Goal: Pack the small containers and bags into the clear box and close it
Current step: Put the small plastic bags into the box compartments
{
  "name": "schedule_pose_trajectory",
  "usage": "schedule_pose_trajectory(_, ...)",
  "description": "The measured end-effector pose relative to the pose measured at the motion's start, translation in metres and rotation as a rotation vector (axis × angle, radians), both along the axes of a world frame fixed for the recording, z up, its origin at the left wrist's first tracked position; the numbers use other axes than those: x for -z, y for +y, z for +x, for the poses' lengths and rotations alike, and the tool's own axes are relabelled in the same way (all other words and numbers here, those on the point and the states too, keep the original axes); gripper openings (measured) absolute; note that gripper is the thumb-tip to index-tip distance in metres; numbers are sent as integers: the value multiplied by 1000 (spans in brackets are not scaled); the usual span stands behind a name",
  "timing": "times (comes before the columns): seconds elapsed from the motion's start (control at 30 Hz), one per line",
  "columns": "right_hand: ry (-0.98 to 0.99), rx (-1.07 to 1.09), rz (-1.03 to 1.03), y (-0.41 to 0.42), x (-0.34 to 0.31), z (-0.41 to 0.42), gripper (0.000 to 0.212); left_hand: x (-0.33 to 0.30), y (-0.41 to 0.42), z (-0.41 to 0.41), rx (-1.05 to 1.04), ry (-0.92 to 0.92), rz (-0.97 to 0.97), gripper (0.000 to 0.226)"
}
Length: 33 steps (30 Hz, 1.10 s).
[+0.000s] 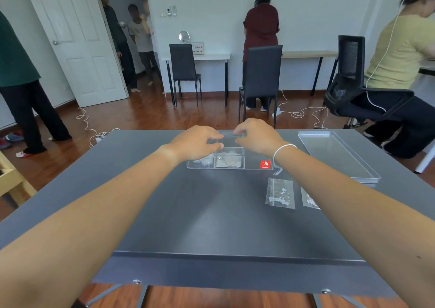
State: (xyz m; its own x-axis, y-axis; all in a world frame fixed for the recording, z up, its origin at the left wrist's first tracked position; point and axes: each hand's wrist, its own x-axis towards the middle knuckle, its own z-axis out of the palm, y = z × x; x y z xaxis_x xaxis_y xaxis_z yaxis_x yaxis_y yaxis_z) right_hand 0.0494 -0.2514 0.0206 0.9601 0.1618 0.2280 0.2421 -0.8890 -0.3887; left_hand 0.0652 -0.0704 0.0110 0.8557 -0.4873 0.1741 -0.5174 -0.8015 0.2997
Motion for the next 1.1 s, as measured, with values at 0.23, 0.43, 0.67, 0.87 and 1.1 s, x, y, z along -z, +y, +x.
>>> schedule_pose_trajectory(0.23, -40, 14, 219, -44, -10, -31, 15, -9, -34, -27, 126, -82, -123, 30)
schedule_pose_trajectory(0.43, 103, 34, 132, -85, -6, -63, 14, -2, -79, -53, 265, 12, -120, 27)
schedule_pose_trajectory(0.67, 311, 91, -29, -111, 5, -86, 35, 14, -107, -63, 265, 143, 99, 45)
schedule_pose_trajectory(0.87, 420, 114, -145, -118, 11, -92, 51, 23, -113, -65, 246, 160, 211, 41)
schedule_pose_trajectory(1.1, 392, 118, -191, -116, 17, -89, 46, 21, -113, -64, 198, 210, 74, 32)
